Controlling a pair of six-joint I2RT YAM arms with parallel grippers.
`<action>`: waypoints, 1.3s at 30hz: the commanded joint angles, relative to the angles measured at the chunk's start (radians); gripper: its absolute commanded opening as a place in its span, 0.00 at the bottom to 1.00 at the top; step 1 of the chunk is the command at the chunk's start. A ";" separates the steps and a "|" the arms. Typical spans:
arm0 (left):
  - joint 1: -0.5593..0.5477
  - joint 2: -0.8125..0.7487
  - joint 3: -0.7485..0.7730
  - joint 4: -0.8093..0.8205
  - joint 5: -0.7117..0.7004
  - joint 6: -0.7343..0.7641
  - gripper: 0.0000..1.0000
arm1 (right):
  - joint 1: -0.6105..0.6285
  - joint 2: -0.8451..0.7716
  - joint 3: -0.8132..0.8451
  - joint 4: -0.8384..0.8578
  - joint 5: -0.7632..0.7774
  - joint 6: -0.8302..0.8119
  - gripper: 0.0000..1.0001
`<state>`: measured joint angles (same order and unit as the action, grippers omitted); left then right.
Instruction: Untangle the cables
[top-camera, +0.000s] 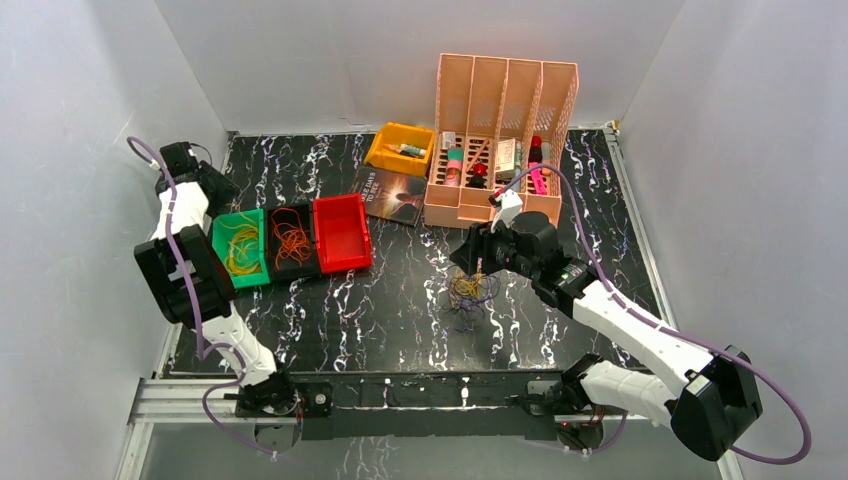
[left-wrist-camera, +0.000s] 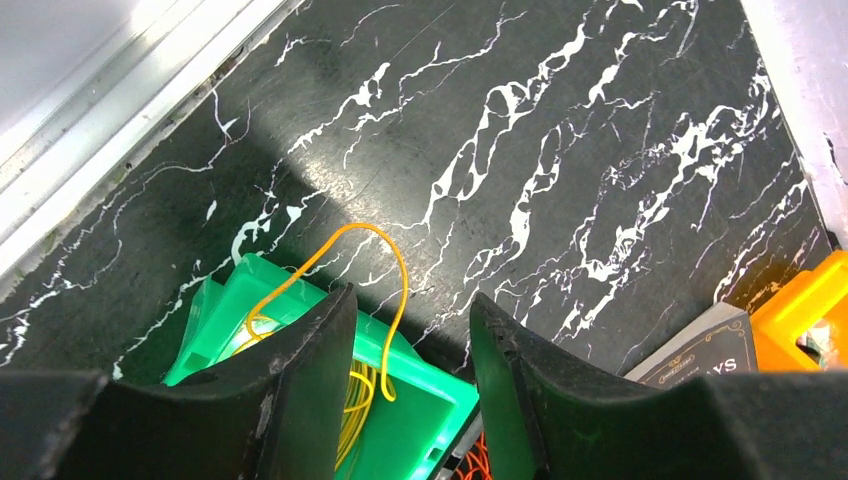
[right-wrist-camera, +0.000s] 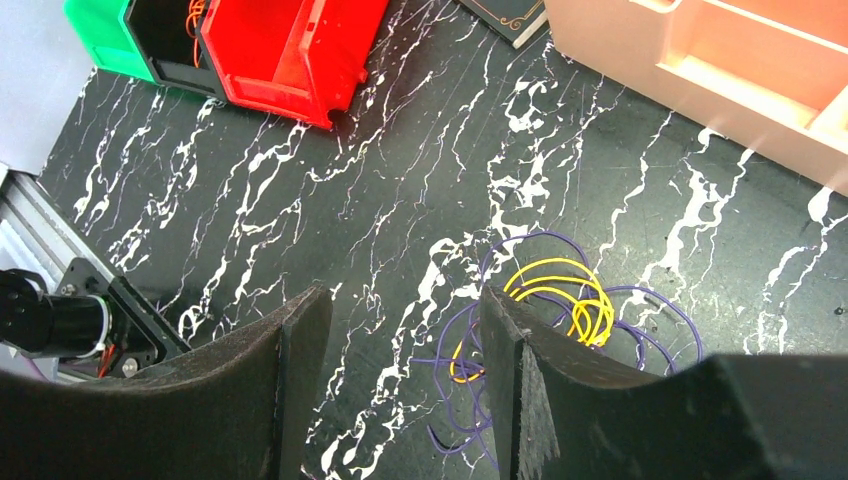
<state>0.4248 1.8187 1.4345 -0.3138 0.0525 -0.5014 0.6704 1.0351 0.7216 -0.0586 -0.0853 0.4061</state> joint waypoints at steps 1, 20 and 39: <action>0.009 0.017 0.065 -0.054 -0.003 -0.086 0.43 | 0.001 -0.005 0.014 0.016 0.008 -0.017 0.65; 0.009 0.093 0.123 -0.088 -0.074 -0.147 0.48 | 0.002 -0.006 0.013 0.009 0.013 -0.028 0.65; 0.009 0.122 0.131 -0.094 -0.043 -0.150 0.48 | 0.002 0.007 0.013 0.012 0.005 -0.027 0.65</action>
<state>0.4248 1.9591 1.5337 -0.3817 -0.0105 -0.6441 0.6704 1.0409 0.7216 -0.0673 -0.0814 0.3885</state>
